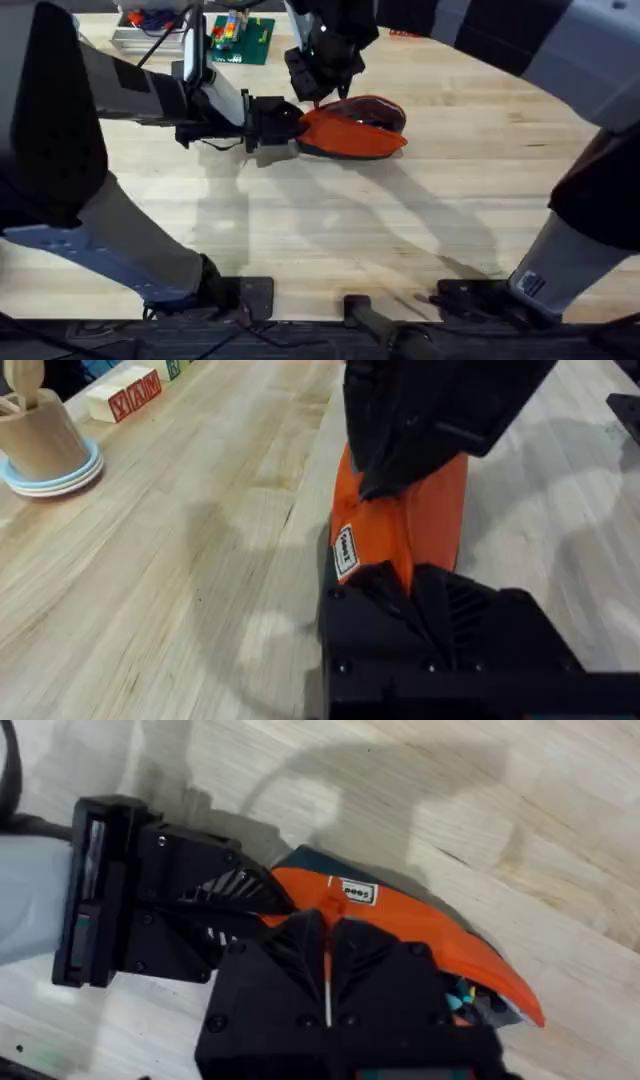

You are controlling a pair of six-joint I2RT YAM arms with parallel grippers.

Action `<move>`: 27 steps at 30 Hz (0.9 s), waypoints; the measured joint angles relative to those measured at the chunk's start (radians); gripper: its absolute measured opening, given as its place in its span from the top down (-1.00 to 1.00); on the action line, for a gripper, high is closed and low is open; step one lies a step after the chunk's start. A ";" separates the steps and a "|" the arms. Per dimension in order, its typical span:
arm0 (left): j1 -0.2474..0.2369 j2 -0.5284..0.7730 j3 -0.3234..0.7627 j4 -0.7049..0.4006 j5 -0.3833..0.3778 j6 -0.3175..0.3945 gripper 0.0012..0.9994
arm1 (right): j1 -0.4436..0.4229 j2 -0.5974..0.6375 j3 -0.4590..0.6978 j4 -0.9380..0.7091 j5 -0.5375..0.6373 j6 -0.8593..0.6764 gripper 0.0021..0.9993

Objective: Unzip the bag, pick up the pens from the table one at a time and place them inside, then zip the bag closed.

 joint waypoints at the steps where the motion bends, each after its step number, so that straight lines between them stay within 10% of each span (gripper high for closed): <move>1: 0.000 0.000 0.000 0.000 0.000 0.000 0.92 | 0.000 0.000 0.000 -0.001 0.000 0.000 0.94; 27: -0.001 0.000 0.000 0.007 -0.001 0.000 0.92 | -0.093 0.000 0.003 -0.049 -0.057 0.000 0.94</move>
